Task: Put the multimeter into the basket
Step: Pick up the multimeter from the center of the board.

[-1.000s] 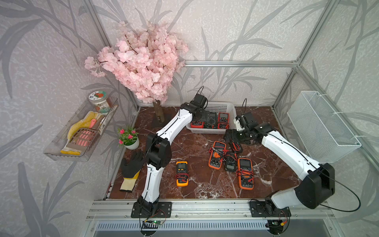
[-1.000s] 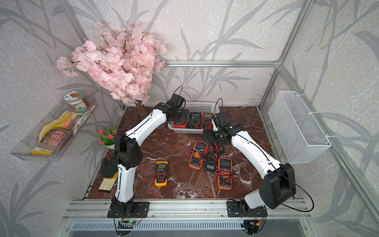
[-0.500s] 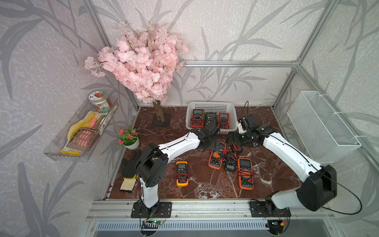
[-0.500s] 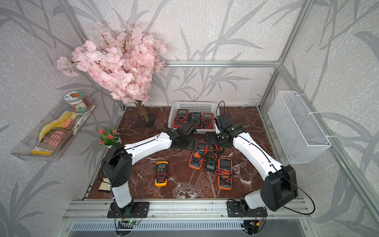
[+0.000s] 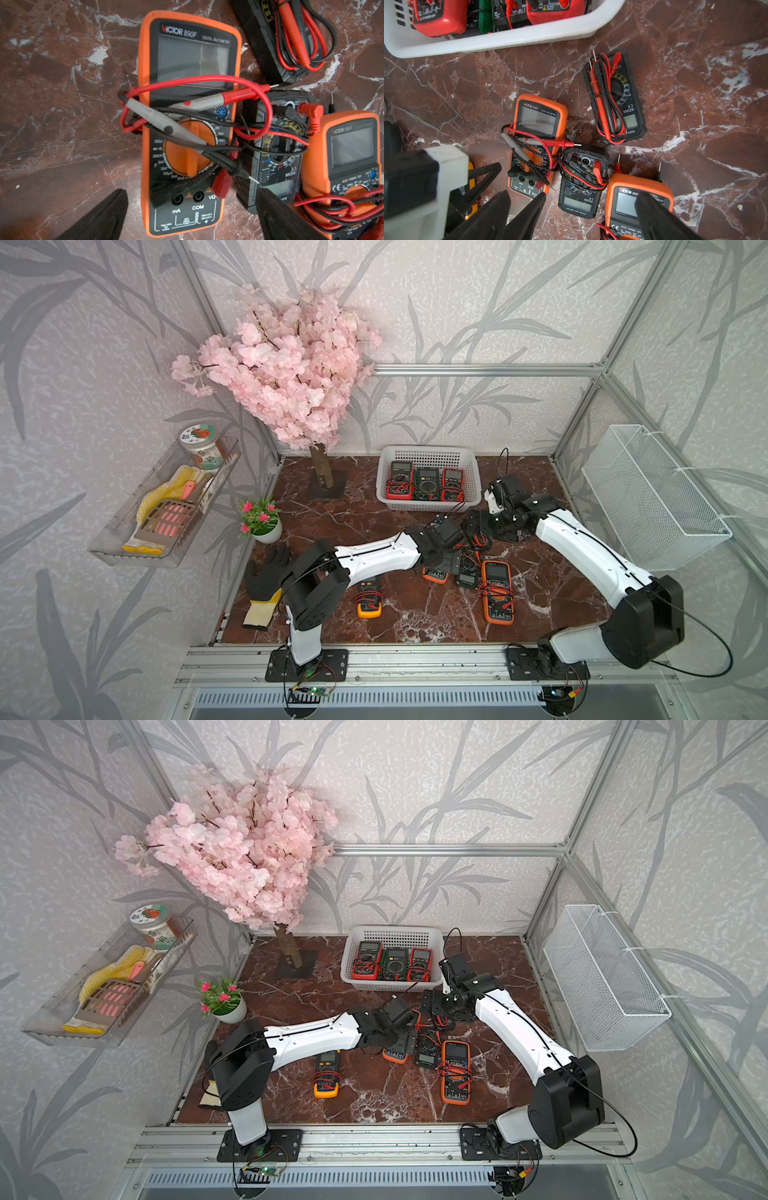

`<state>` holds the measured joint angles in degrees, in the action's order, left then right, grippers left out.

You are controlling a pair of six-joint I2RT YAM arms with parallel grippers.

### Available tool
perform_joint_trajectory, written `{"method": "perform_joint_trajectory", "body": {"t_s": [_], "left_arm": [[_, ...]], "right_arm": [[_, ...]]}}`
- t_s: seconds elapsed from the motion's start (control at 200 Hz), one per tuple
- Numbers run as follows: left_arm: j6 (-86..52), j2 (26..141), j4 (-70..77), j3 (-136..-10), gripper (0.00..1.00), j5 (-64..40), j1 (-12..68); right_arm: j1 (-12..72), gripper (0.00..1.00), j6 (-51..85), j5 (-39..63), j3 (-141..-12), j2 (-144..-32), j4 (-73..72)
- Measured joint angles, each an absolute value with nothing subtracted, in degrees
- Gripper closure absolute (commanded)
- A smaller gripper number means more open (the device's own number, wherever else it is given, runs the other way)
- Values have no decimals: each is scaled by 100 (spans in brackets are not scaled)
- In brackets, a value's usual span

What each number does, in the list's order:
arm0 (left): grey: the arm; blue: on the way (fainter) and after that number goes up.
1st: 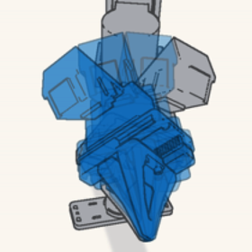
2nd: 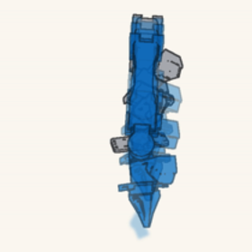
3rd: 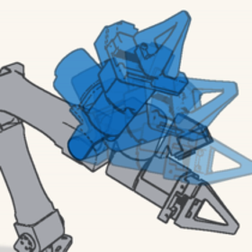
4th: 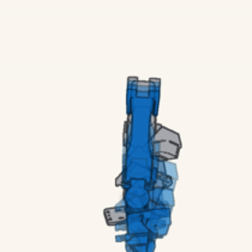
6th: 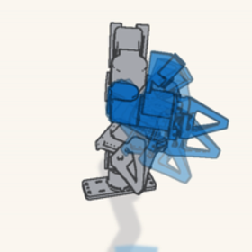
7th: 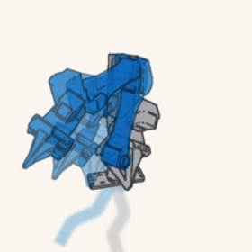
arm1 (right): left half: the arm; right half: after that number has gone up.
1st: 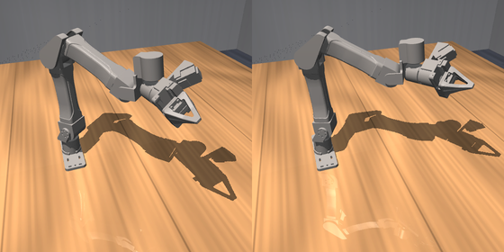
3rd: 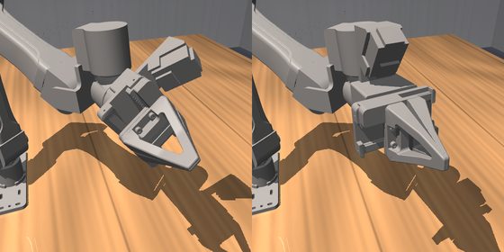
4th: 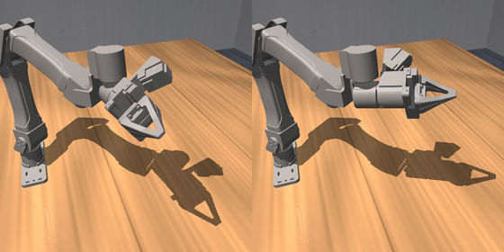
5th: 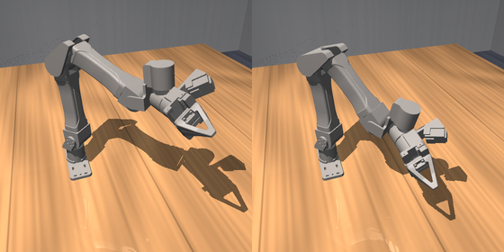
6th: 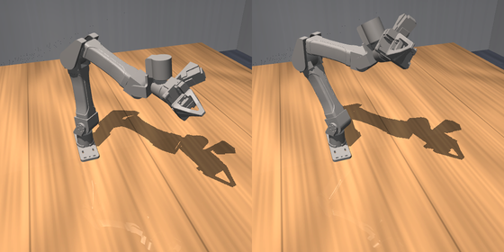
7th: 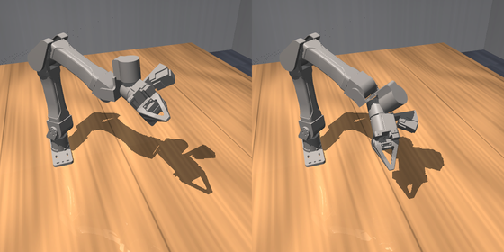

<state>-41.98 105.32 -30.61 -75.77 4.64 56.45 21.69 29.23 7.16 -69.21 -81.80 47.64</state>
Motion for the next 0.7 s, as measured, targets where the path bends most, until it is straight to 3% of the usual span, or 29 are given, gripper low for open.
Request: {"method": "perform_joint_trajectory", "body": {"t_s": [0.7], "left_arm": [[-4303,11139,-2910,-7413,0,792,5771]], "right_arm": [[2095,1,2910,779,-6921,-8136,4823]]}}
